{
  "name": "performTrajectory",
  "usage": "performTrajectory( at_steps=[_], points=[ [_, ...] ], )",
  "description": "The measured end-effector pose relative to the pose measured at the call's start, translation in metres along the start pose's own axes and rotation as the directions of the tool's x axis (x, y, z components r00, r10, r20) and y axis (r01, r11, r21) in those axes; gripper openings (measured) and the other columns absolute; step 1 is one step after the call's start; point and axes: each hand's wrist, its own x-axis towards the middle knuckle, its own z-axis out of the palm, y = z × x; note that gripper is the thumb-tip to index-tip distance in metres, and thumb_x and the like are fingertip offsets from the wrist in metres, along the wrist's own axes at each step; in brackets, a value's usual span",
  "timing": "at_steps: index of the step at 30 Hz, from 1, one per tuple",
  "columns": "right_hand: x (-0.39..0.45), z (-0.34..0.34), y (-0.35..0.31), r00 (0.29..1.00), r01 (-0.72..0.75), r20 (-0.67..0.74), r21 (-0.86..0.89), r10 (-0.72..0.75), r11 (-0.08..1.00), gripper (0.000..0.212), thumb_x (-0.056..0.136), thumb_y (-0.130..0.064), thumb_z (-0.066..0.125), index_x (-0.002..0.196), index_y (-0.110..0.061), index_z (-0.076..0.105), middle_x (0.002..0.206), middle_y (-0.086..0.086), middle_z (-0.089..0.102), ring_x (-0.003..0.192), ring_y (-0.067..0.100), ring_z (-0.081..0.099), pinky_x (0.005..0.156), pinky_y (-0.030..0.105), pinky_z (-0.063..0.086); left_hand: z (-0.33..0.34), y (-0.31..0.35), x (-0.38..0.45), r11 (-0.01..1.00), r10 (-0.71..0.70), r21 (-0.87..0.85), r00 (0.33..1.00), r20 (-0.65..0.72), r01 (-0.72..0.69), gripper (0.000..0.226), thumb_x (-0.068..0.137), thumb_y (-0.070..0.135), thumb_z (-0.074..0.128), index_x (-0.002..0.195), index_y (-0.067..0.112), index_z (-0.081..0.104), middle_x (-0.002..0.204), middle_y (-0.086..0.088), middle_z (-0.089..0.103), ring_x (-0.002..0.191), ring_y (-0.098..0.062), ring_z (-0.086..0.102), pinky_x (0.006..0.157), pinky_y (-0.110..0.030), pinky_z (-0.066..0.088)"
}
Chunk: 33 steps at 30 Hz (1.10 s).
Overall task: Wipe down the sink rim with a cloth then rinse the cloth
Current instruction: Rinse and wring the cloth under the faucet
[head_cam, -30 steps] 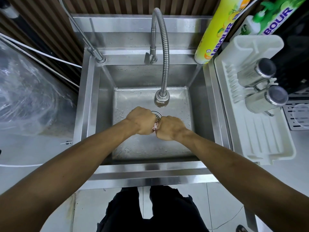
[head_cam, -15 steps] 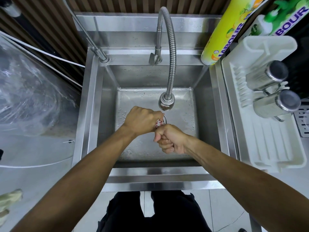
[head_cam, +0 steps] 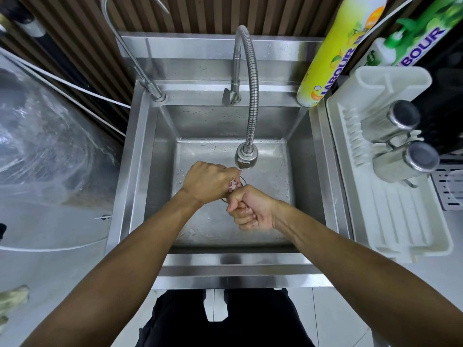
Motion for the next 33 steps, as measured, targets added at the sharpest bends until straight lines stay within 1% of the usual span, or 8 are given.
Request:
performTrajectory(
  at_steps=[6,9,12,17,23,27,30,33],
  points=[
    [-0.003,0.002,0.009,1.0,0.006,0.001,-0.028,-0.006,1.0,0.044,0.081,-0.004,0.039,0.041,-0.021,0.029,0.036,-0.004,0.025,0.028,0.008,0.016,0.032,0.014,0.015,-0.001,0.006,-0.008,0.999,0.005,0.036,1.0,0.023,-0.005,0.014,0.077,0.032,0.064,0.069,0.021,0.065,0.05,0.002,0.06,0.037,-0.028,0.054,0.043,-0.024,0.037],
    [-0.01,0.002,0.005,1.0,0.017,-0.013,-0.09,-0.018,0.996,0.041,0.076,-0.005,0.043,0.042,-0.021,0.029,0.036,-0.004,0.025,0.028,0.008,0.016,0.032,0.014,0.015,-0.007,0.01,-0.008,0.999,-0.011,0.037,1.0,-0.019,0.011,0.016,0.077,0.034,0.065,0.069,0.02,0.066,0.049,0.001,0.059,0.036,-0.028,0.054,0.041,-0.026,0.042],
    [-0.017,0.003,-0.004,0.999,0.032,0.012,-0.15,-0.03,0.988,0.033,0.062,-0.012,0.054,0.042,-0.021,0.03,0.036,-0.005,0.026,0.029,0.008,0.017,0.033,0.013,0.017,-0.015,0.015,-0.006,0.998,-0.033,0.049,0.997,-0.069,0.036,0.031,0.079,0.041,0.05,0.065,0.019,0.065,0.047,0.001,0.057,0.034,-0.028,0.053,0.042,-0.024,0.04],
    [-0.032,0.007,-0.011,0.999,0.045,0.031,-0.205,-0.04,0.978,0.032,0.061,-0.014,0.054,0.043,-0.02,0.03,0.037,-0.005,0.024,0.029,0.008,0.016,0.034,0.015,0.017,-0.028,0.021,-0.003,0.997,-0.027,0.061,0.989,-0.148,0.036,0.033,0.084,0.042,0.05,0.064,0.019,0.063,0.045,0.001,0.054,0.033,-0.027,0.05,0.041,-0.024,0.039],
    [-0.051,0.019,-0.006,0.988,0.131,0.085,-0.053,-0.126,0.99,0.033,0.064,-0.009,0.048,0.049,-0.023,0.022,0.037,-0.004,0.023,0.029,0.007,0.016,0.035,0.013,0.015,-0.059,0.023,0.009,0.982,0.167,0.124,0.96,-0.226,-0.141,0.02,0.08,0.033,0.07,0.065,0.023,0.062,0.046,0.002,0.053,0.033,-0.025,0.048,0.044,-0.021,0.03],
    [-0.056,0.021,-0.008,0.984,0.144,0.109,-0.001,-0.143,0.99,0.034,0.068,-0.005,0.045,0.047,-0.023,0.026,0.037,-0.005,0.024,0.028,0.007,0.017,0.037,0.013,0.012,-0.068,0.027,0.013,0.978,0.192,0.135,0.943,-0.271,-0.16,0.022,0.076,0.025,0.081,0.067,0.023,0.06,0.046,0.002,0.052,0.034,-0.023,0.047,0.041,-0.021,0.031],
    [-0.05,0.016,-0.005,0.995,0.1,0.0,-0.163,-0.101,0.982,0.041,0.081,-0.002,0.043,0.047,-0.02,0.031,0.038,-0.003,0.027,0.031,0.009,0.019,0.037,0.016,0.015,-0.062,0.034,0.004,0.98,0.045,0.198,0.998,-0.046,-0.035,0.012,0.078,0.026,0.08,0.082,0.022,0.069,0.057,-0.002,0.064,0.046,-0.028,0.061,0.046,-0.029,0.044],
    [-0.039,0.015,-0.007,0.93,0.062,-0.278,-0.525,-0.24,0.849,0.027,0.082,-0.012,0.063,0.061,-0.018,0.046,0.053,0.001,0.041,0.045,0.016,0.031,0.044,0.022,0.026,-0.062,0.036,0.002,0.962,-0.175,0.256,0.928,0.328,0.091,0.017,0.09,0.028,0.059,0.106,0.027,0.066,0.094,-0.005,0.074,0.088,-0.032,0.069,0.066,-0.033,0.04]
  ],
)
